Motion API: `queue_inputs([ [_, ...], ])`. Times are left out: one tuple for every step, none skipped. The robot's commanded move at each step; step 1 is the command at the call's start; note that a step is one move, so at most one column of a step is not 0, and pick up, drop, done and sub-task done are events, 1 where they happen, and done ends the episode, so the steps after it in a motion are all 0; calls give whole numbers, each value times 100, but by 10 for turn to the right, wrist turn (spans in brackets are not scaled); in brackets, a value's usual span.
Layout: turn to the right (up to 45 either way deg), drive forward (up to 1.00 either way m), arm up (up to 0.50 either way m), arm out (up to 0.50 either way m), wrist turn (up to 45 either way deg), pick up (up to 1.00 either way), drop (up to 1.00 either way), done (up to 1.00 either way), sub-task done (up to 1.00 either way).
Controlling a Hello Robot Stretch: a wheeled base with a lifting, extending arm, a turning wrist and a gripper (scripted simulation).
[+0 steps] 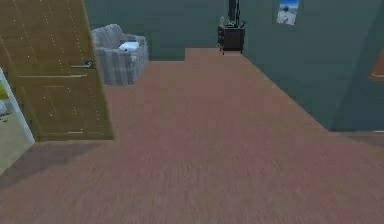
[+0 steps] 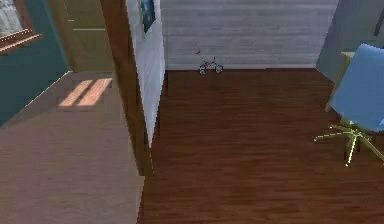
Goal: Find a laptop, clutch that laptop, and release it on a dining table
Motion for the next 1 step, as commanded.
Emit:
queue_inputs([
  [0, 45, 0, 0, 0, 0, 0, 0, 0],
])
